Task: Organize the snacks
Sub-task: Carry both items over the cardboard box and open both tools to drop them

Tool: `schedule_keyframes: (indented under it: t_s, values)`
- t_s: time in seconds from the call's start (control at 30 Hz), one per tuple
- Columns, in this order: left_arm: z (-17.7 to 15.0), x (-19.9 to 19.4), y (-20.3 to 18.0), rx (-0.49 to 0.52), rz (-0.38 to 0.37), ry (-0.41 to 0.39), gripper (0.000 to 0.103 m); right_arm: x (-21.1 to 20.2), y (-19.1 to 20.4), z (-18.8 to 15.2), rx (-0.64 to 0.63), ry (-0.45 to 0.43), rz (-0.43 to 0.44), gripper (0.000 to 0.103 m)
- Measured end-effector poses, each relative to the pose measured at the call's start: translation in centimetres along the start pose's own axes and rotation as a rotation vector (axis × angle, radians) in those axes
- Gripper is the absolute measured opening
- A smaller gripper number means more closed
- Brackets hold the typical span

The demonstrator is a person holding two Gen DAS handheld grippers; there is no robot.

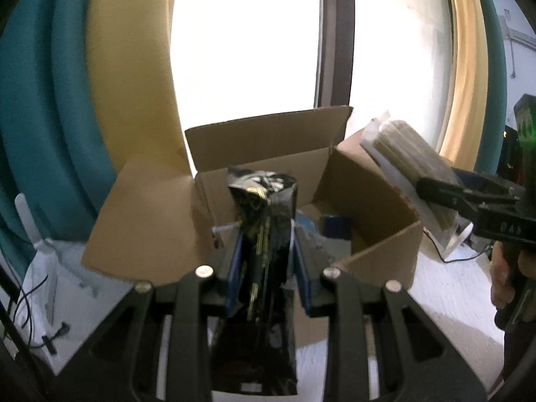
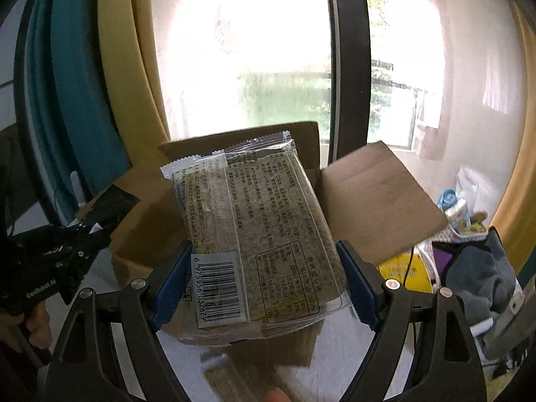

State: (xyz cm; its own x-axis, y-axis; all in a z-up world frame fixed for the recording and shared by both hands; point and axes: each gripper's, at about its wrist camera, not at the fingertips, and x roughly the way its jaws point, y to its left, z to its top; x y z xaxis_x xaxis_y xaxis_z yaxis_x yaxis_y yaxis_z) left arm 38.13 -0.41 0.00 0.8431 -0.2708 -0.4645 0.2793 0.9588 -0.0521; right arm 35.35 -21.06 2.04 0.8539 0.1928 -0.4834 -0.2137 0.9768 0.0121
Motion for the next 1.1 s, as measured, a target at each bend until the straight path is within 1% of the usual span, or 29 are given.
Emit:
schedule_keyframes:
  t_s: [0.2,0.4,0.7,0.83,0.87,0.9,0.97,1.03,1.07,1.1]
  values:
    - [1.7,2.6,0.0,0.0,-0.005,-0.001,0.029,2.5,0.0,1.4,0.001,-0.005,-0.006,0.086]
    - [2.1,4.5,-0.1,-0.012,-0.01,0.004,0.029,4.6,-0.4,2.5,0.011,-0.017,-0.026,0.086]
    - [3.3,6.4,-0.5,-0.022,0.041,0.009,0.03,7.1,-1.1,3.1,0.031,-0.019,-0.046,0.086]
    - [3.4,7.4,-0.4,-0.051,0.062,0.028,0.031,7.7,-0.7,3.0,0.037,-0.013,-0.042,0.086]
    - [3.4,7.6,-0.3,-0.058,0.065,0.032,0.033,7.9,-1.0,3.1,0.039,-0.013,-0.043,0.086]
    - [3.4,7.6,-0.4,-0.068,0.064,0.035,0.039,8.1,-1.0,3.2,0.042,-0.011,-0.043,0.086]
    - [3.5,7.8,-0.2,-0.092,0.044,0.041,0.044,8.5,-1.1,3.3,0.044,-0.005,-0.036,0.088]
    - [3.5,7.6,-0.2,-0.099,0.052,0.036,0.048,8.6,-1.2,3.3,0.044,-0.007,-0.042,0.089]
    - [3.6,7.4,-0.3,-0.098,0.056,0.033,0.057,8.4,-1.0,3.3,0.044,-0.013,-0.044,0.089]
    - [3.7,7.5,-0.4,-0.1,0.053,0.033,0.073,8.1,-0.9,3.3,0.046,-0.02,-0.04,0.089]
